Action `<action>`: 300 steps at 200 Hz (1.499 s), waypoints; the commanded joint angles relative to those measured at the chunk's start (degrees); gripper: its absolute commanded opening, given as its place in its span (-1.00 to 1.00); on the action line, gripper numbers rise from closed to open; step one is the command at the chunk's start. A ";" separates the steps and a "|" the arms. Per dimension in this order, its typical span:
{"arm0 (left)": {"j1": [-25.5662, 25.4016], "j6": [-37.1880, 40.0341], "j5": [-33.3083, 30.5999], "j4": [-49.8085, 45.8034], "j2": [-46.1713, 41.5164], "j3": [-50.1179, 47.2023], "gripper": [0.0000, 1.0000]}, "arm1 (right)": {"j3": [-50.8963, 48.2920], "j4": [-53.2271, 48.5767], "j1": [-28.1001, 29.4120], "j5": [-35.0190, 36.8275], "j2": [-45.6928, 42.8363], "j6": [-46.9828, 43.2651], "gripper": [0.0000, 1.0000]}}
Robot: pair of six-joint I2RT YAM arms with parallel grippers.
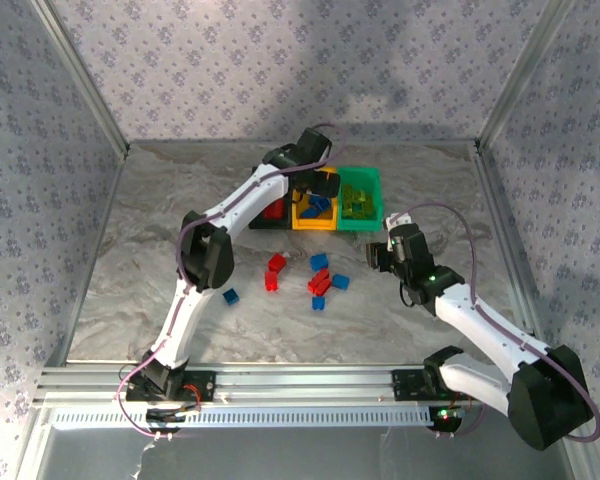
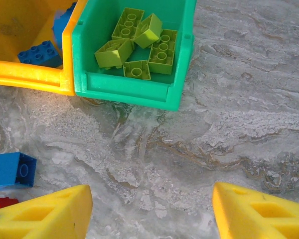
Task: Sort the legos into containers by color
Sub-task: Place the lego in the container, then pick up the lego from the center of the table.
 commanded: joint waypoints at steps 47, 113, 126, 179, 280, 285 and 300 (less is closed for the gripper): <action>-1.91 1.89 -3.28 4.76 -16.60 -18.99 0.79 | -1.03 2.01 -0.06 -0.58 1.88 1.48 0.34; -1.95 -4.22 -5.63 12.62 -39.17 -55.81 0.79 | -0.89 3.07 0.14 -0.60 3.59 1.82 0.34; -2.01 -5.73 -6.92 12.11 -43.00 -61.33 0.79 | -0.99 3.75 0.22 -1.06 4.33 1.96 0.34; -1.87 -11.20 -8.39 7.61 -54.05 -74.83 0.78 | -0.36 4.20 1.36 -0.73 6.45 1.92 0.33; 2.25 -22.04 -5.46 8.50 -56.87 -86.43 0.58 | -0.18 3.84 1.84 0.10 6.32 1.65 0.33; 2.26 -22.48 -5.37 9.20 -57.24 -87.12 0.57 | -0.27 3.79 1.84 0.21 6.32 1.65 0.33; 2.50 -23.65 -4.37 11.67 -57.26 -89.20 0.56 | -0.12 3.61 1.85 0.13 6.60 1.65 0.33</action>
